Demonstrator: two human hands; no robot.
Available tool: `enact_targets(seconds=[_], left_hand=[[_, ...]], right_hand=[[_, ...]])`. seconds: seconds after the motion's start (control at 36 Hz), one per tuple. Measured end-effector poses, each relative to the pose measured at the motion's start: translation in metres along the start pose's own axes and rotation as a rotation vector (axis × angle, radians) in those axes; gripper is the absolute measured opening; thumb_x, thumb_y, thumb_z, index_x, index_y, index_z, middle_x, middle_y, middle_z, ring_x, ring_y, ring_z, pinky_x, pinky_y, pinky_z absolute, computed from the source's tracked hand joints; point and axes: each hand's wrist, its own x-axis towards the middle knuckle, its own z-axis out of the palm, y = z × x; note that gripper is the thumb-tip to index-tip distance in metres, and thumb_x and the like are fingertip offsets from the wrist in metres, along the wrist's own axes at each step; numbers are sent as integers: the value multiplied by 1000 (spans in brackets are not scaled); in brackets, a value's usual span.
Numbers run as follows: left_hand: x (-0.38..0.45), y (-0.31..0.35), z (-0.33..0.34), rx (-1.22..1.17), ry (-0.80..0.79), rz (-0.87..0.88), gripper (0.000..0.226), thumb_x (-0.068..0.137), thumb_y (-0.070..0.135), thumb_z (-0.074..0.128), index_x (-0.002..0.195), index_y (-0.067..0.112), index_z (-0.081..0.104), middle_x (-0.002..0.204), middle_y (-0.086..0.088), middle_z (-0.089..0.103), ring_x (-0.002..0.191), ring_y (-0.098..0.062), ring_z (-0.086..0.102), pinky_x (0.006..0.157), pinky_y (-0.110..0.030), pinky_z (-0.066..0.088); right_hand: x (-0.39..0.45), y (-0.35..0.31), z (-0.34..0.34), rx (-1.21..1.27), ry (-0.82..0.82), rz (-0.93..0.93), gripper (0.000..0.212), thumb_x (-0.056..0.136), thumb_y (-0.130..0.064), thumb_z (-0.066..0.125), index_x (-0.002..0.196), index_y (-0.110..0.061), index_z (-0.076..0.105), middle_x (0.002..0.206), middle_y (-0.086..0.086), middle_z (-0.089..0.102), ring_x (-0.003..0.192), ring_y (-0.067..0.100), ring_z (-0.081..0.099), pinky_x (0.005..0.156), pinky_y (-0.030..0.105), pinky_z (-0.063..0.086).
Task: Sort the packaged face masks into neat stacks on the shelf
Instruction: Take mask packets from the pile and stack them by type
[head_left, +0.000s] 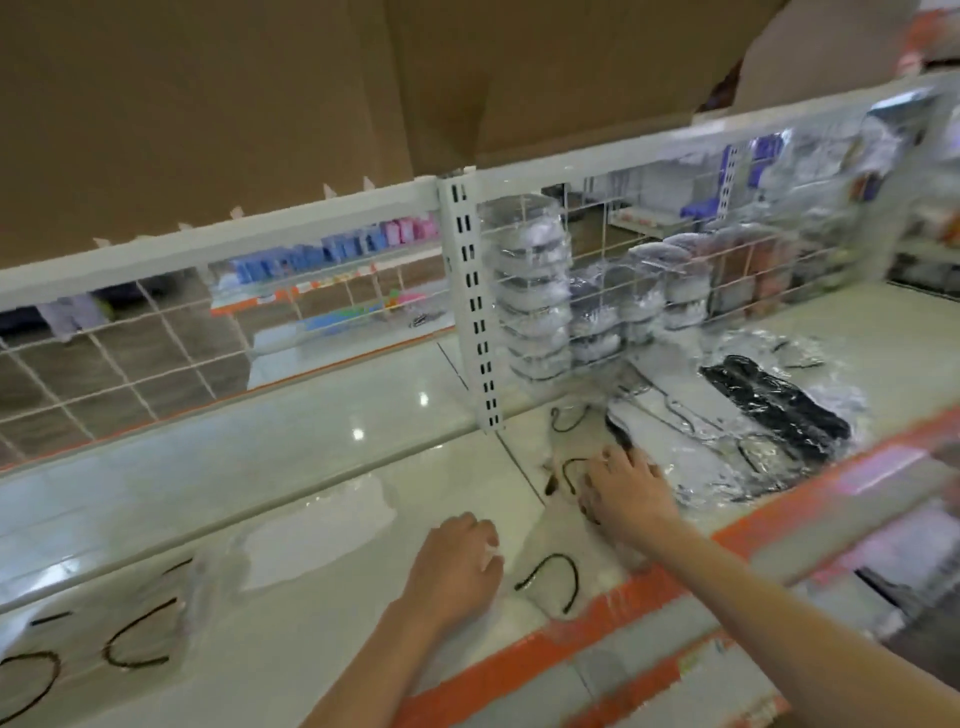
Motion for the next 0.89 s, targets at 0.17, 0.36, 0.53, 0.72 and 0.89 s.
enact_targets(seconds=[0.17,0.36,0.53,0.72,0.89], left_hand=[[26,51,18,-92,-25,89,33,93,38,46,122,23,54,122,5,46,113,-12,43,96,-24,36],[45,69,27,-8,-68,-125,59,84,51,58,131,19,42,126,-2,43,118,-21,41,99,-33,37],[61,70,18,-306,-165,-317,34,74,22,74,97,19,49,91,4,53,83,-13,52,68,-20,40],[61,61,4,-630,-179,-494,32,74,-1,61,59,16,38,62,2,37,55,-9,35,47,-21,25],[45,44,-5,-975,-12,-749,30,78,-8,54,60,11,40,60,-4,37,54,-14,36,42,-19,26]], right_hand=[[11,58,6,38,-73,-23,41,101,-39,21,140,-30,32,143,-1,34,133,21,30,106,42,28],[29,78,0,62,-70,-22,42,101,-38,23,138,-26,37,141,3,38,131,23,33,105,43,29],[39,69,-2,65,-33,-76,47,93,-45,41,126,-13,50,135,6,39,128,24,33,106,40,31],[45,68,5,115,-101,-165,75,81,-66,50,139,-22,32,147,2,28,134,25,32,109,42,27],[47,58,9,57,-109,-208,72,80,-68,47,141,-31,32,145,2,31,135,28,25,109,46,23]])
